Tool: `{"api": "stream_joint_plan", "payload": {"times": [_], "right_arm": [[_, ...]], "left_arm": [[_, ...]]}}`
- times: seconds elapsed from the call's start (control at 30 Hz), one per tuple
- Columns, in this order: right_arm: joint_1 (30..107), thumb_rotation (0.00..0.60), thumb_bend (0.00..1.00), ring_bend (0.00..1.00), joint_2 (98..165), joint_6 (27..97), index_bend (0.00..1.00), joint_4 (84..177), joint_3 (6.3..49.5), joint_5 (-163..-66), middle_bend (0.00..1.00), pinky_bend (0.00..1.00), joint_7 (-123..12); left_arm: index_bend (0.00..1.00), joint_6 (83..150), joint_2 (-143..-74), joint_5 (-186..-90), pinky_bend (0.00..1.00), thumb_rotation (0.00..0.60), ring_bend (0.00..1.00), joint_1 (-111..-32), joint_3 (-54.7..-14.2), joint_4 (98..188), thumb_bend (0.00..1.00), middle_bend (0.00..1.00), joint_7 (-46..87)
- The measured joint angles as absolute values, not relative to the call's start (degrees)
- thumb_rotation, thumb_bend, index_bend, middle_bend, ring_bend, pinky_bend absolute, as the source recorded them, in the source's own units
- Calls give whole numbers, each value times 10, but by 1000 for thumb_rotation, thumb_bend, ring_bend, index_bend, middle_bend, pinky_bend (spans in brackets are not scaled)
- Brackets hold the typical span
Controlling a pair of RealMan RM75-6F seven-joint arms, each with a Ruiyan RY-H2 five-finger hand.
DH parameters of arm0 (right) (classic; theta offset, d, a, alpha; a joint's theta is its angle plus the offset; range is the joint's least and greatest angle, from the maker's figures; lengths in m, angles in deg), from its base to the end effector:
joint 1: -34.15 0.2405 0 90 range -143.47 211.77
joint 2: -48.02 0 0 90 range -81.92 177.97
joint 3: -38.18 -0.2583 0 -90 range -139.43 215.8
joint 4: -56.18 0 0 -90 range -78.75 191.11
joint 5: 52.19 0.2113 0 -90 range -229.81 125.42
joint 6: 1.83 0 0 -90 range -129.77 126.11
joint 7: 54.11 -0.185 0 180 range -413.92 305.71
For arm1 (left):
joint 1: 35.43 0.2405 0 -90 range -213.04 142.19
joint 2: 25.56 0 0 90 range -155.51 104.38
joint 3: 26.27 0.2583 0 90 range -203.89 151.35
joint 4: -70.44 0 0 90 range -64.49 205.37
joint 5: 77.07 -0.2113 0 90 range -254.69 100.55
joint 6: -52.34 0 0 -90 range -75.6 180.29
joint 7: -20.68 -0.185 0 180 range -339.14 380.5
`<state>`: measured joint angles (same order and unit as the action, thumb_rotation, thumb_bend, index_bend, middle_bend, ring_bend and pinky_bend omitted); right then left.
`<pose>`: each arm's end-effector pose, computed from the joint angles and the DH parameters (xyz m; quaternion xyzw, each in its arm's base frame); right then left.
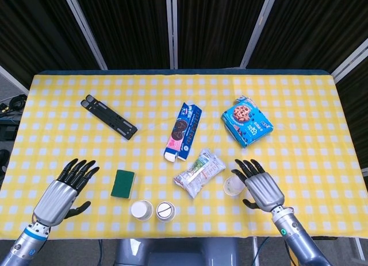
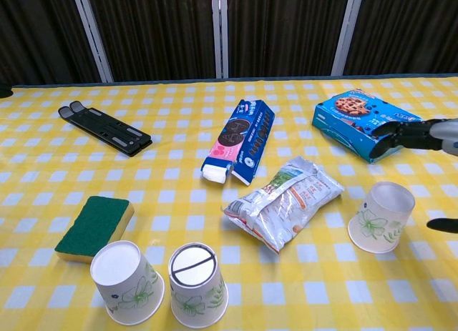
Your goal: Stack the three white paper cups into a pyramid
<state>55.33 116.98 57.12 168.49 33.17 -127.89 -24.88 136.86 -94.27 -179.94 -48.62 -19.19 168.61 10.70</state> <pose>-0.1854 -0.2639 0.0393 0.7609 -0.3825 0.3130 0.4203 -0.2188 0.2063 0.0829 -0.7287 -0.3102 -0.4335 0.4300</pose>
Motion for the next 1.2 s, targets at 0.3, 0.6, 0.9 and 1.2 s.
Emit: {"api": "stream_joint_plan", "payload": {"times": [0.3, 0.6, 0.9, 1.2], "right_arm": [[585, 600, 189, 0, 1204, 560, 241, 1670, 321, -1209, 0, 0, -212], [605, 600, 243, 0, 1227, 558, 303, 1636, 328, -1160, 25, 0, -202], [612, 600, 333, 0, 1238, 572, 421, 1622, 336, -1171, 112, 0, -220], [626, 600, 330, 0, 1238, 583, 440, 1646, 332, -1183, 124, 0, -219]], "left_arm": [[39, 1366, -942, -1801, 0, 600, 0, -484, -196, 1686, 221, 0, 109], [39, 1361, -942, -1801, 0, 600, 0, -483, -201, 1686, 222, 0, 110], [39, 1357, -942, -1801, 0, 600, 0, -482, -204, 1685, 221, 0, 112], [39, 1354, -942, -1802, 0, 600, 0, -480, -206, 1685, 221, 0, 109]]}}
